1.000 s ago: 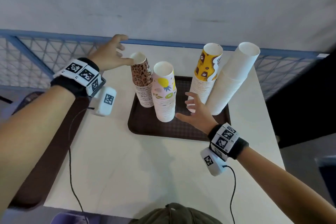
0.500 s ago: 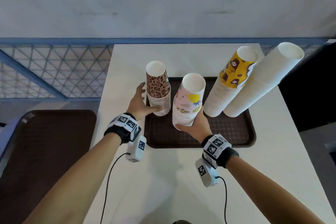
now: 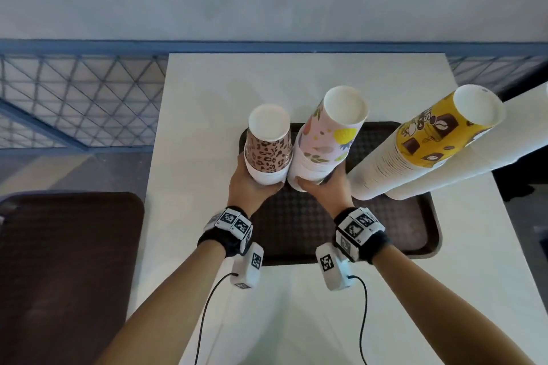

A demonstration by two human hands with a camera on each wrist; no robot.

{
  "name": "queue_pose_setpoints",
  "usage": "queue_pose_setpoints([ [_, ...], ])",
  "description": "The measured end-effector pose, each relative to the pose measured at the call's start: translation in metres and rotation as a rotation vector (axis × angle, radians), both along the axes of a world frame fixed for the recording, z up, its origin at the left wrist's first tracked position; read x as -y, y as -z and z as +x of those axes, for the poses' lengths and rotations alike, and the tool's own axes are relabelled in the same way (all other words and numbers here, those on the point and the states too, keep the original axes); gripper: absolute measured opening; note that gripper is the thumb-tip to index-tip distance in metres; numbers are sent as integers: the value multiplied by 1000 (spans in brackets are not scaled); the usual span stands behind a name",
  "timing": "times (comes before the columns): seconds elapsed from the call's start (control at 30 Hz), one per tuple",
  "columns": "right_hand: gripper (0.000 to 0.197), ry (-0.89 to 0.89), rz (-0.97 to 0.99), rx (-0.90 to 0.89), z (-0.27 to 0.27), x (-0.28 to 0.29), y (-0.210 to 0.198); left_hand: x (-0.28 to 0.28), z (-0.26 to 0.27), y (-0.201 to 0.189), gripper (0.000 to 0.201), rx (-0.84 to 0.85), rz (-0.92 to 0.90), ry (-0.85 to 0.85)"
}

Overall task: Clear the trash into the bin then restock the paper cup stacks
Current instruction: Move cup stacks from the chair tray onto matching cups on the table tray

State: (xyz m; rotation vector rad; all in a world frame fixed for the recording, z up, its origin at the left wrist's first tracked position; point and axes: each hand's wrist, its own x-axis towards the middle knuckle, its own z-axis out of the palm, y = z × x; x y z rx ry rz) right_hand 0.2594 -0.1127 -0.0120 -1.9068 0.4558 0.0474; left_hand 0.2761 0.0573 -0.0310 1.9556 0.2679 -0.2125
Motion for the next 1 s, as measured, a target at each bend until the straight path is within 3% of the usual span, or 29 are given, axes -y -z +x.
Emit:
queue_pose_setpoints([
  [0.37,85,5,10,8,57,6,8,0,53,-3,89,42,29,-15],
  [0.87,87,-41,-16,-2,61,7,3,4,60,-8,93,4,34,48],
  [1.0,105,-71,16,-40,52,5,2,-2,49,-10,104,-13,12,67],
])
